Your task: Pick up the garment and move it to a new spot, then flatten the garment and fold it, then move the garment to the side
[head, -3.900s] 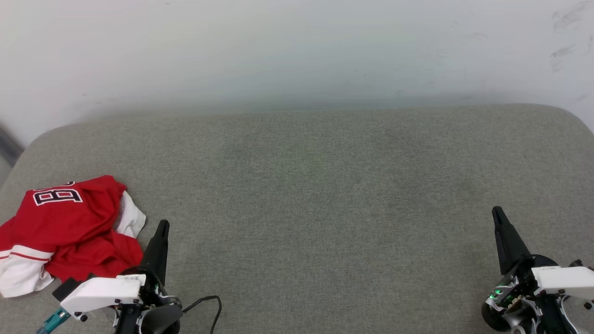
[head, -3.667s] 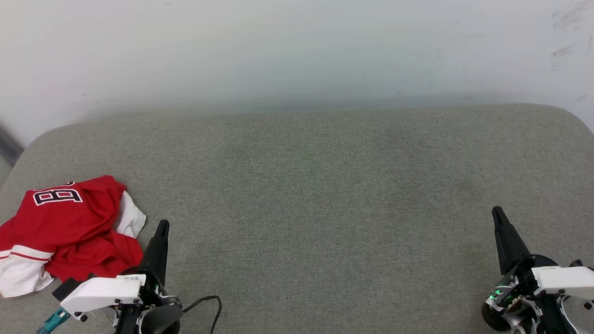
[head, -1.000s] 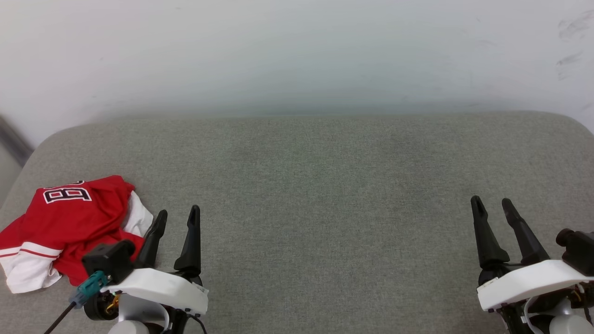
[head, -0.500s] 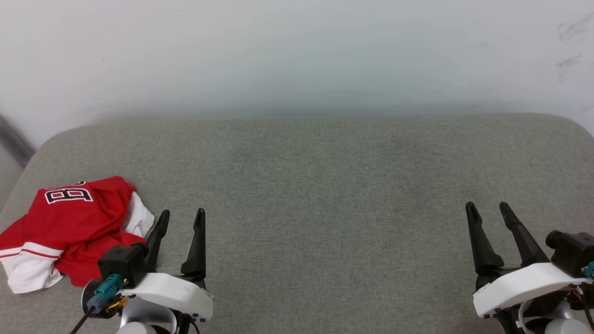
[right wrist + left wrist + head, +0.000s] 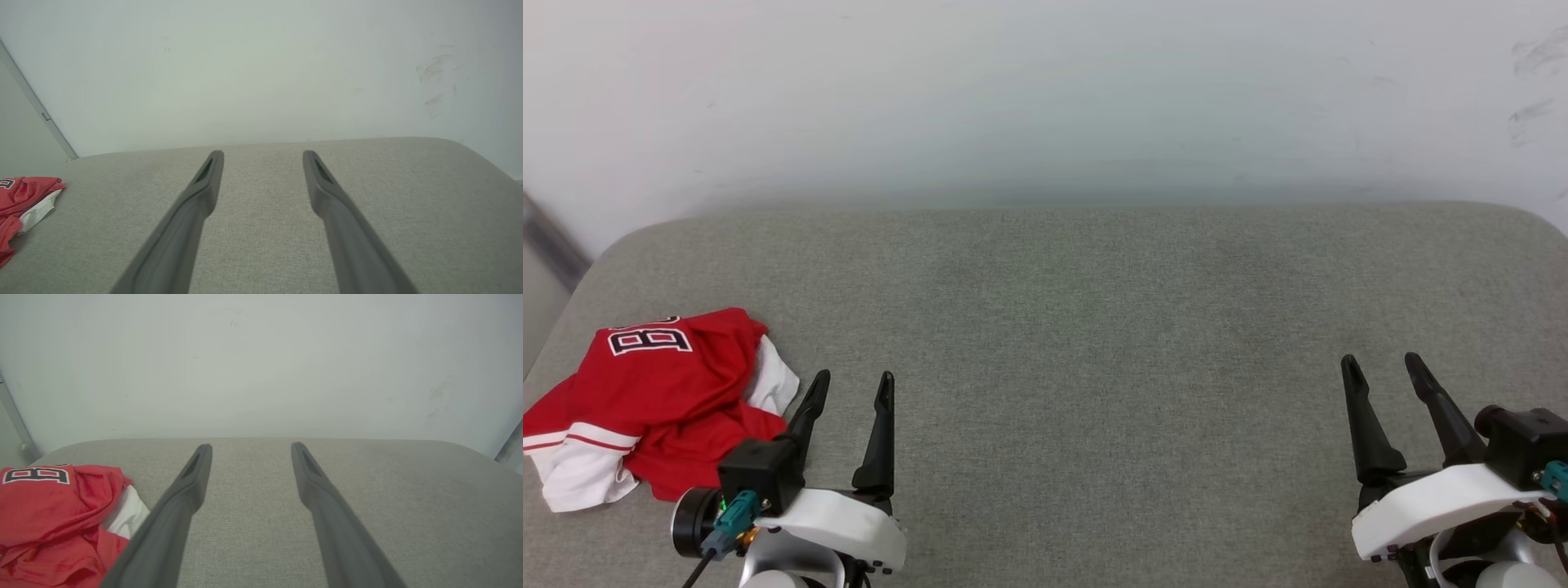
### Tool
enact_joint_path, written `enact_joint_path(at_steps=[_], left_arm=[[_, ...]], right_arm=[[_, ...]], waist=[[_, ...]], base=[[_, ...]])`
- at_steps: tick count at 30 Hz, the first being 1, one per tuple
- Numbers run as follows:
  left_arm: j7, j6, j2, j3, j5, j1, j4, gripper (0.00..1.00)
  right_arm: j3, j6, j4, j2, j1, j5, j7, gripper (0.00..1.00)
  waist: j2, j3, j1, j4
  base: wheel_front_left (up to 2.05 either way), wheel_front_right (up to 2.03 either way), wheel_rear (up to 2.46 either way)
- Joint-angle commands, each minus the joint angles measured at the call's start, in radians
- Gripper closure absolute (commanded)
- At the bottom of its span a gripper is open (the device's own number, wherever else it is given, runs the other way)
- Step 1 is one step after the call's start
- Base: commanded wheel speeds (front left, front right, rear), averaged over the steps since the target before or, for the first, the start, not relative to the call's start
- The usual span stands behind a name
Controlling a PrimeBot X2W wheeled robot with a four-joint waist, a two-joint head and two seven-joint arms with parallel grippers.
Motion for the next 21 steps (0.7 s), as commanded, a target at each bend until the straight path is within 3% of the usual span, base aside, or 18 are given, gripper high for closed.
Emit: enact_joint_path(at_steps=[1,21], left_arm=[[-0.008,-0.007,-0.004,0.002,0.017,0.007,-0.002,0.0],[-0.047,-0.049,-0.048,0.041,0.136,0.004,0.009,0.0]], right_arm=[[-0.002,0.002,-0.011,0.004,0.004,-0.015,-0.004,0.0],[-0.018,0.001,-0.029,0.015,0.007,-0.136,-0.015,0.0]], waist=[[0.0,0.0,0.0,0.001],[0.0,-0.001,0.0,0.034]], base=[[0.0,0.0,0.0],[0.0,0.0,0.0]])
